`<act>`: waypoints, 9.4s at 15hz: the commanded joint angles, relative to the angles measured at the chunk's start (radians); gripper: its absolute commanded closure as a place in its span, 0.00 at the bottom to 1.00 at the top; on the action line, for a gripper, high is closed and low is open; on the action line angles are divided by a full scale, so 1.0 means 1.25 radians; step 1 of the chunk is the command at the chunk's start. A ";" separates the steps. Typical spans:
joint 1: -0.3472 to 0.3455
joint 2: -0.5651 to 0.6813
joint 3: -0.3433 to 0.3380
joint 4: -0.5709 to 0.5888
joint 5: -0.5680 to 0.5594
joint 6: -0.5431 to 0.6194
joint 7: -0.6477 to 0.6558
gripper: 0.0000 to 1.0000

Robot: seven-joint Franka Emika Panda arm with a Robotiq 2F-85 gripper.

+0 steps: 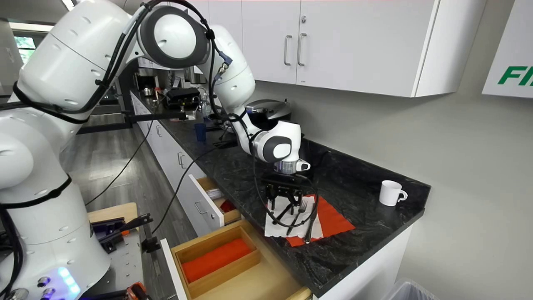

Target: Move the cutlery from the counter to the tray in the drawer

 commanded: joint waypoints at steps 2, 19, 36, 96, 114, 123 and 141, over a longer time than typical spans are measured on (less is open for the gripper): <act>-0.001 -0.043 0.000 -0.046 -0.017 0.028 0.012 0.56; -0.005 -0.052 -0.001 -0.054 -0.014 0.048 0.015 0.47; -0.006 -0.057 -0.005 -0.057 -0.014 0.064 0.017 0.71; 0.031 -0.383 0.006 -0.341 0.056 0.090 0.234 0.95; 0.047 -0.491 -0.030 -0.583 0.149 0.068 0.267 0.95; 0.045 -0.442 -0.047 -0.526 0.104 0.063 0.279 0.24; 0.014 -0.246 -0.067 -0.286 -0.066 0.089 0.058 0.00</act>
